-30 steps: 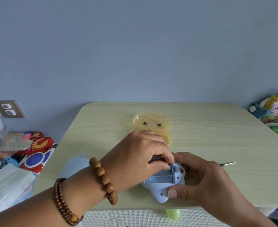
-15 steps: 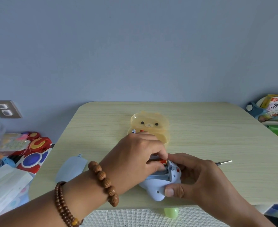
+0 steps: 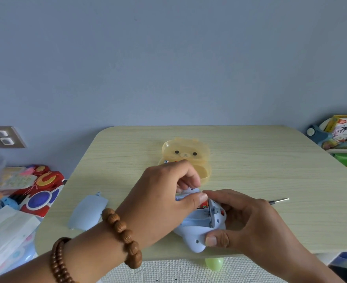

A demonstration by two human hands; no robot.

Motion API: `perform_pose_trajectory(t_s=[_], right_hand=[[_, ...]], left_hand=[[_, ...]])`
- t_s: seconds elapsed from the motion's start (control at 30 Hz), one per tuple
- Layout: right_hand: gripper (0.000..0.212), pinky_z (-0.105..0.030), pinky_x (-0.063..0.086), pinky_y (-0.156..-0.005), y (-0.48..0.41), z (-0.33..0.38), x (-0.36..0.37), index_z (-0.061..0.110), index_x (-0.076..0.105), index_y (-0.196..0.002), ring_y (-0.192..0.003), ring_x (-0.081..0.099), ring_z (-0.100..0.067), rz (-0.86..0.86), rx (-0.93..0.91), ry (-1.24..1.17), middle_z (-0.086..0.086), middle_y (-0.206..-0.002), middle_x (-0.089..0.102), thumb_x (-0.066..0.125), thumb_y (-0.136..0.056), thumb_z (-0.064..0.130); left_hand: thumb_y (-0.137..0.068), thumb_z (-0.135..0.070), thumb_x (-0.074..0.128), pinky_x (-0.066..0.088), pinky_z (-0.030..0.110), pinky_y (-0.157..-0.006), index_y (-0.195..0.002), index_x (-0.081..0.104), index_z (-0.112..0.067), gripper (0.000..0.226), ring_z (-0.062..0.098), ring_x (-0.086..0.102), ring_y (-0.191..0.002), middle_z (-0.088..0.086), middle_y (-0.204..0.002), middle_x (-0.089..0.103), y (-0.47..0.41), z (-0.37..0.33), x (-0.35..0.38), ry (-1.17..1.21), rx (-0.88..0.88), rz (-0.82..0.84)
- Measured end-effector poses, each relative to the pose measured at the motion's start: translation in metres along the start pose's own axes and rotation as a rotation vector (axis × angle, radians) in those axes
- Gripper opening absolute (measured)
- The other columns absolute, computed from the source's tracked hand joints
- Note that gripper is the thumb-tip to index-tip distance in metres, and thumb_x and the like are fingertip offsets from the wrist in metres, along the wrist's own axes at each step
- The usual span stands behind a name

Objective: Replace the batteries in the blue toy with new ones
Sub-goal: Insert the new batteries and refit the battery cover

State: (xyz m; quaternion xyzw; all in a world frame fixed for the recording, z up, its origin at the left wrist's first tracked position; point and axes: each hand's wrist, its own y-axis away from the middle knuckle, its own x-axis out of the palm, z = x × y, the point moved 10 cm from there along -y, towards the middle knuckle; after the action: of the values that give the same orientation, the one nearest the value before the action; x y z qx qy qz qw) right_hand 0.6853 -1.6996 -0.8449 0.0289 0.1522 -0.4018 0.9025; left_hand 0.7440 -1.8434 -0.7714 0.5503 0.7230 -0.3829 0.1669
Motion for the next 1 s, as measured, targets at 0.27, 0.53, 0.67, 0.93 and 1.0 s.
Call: perform_pose_trajectory(t_s=[0.27, 0.53, 0.67, 0.93, 1.0], right_hand=[[0.064, -0.052, 0.059, -0.095, 0.001, 0.005, 0.002, 0.039, 0.077, -0.115, -0.104, 0.075, -0.022, 0.002, -0.026, -0.014, 0.000, -0.114, 0.076, 0.098, -0.056, 0.024], [0.065, -0.049, 0.061, -0.093, 0.001, 0.005, 0.002, 0.038, 0.078, -0.114, -0.103, 0.075, -0.025, 0.007, -0.018, -0.026, 0.000, -0.112, 0.077, 0.100, -0.053, 0.028], [0.071, -0.052, 0.061, -0.094, 0.001, 0.002, 0.002, 0.035, 0.077, -0.115, -0.102, 0.075, -0.028, 0.005, -0.010, -0.033, 0.000, -0.114, 0.076, 0.101, -0.048, 0.034], [0.072, -0.030, 0.062, -0.090, 0.001, 0.005, 0.002, 0.038, 0.077, -0.113, -0.101, 0.076, -0.019, 0.019, -0.047, -0.016, 0.002, -0.115, 0.077, 0.098, -0.044, 0.040], [0.071, -0.022, 0.061, -0.085, 0.001, 0.007, 0.004, 0.039, 0.078, -0.111, -0.100, 0.077, -0.017, 0.032, -0.046, -0.031, 0.002, -0.113, 0.078, 0.097, -0.043, 0.039]], left_hand=[[-0.065, -0.031, 0.089, 0.051, 0.016, -0.062, -0.074, 0.068, -0.028, 0.023, 0.002, 0.064, -0.067, -0.010, -0.075, 0.070, -0.001, 0.029, 0.013, 0.036, -0.284, 0.026], [-0.055, -0.040, 0.094, 0.046, 0.021, -0.061, -0.076, 0.073, -0.036, 0.030, 0.001, 0.059, -0.064, -0.012, -0.077, 0.065, -0.002, 0.051, 0.020, 0.124, -0.407, 0.090], [-0.059, -0.043, 0.091, 0.059, 0.029, -0.078, -0.088, 0.073, -0.031, 0.036, 0.007, 0.069, -0.078, -0.007, -0.084, 0.072, 0.002, 0.051, 0.005, 0.285, -0.339, 0.130], [-0.063, -0.043, 0.092, 0.038, 0.005, -0.094, -0.127, 0.049, -0.044, 0.077, -0.017, 0.042, -0.118, -0.030, -0.122, 0.051, 0.033, 0.075, -0.038, -0.176, -0.271, 0.492], [-0.060, -0.045, 0.092, 0.036, 0.004, -0.098, -0.134, 0.041, -0.046, 0.089, -0.018, 0.039, -0.120, -0.031, -0.124, 0.044, 0.039, 0.080, -0.035, -0.272, -0.250, 0.540]])
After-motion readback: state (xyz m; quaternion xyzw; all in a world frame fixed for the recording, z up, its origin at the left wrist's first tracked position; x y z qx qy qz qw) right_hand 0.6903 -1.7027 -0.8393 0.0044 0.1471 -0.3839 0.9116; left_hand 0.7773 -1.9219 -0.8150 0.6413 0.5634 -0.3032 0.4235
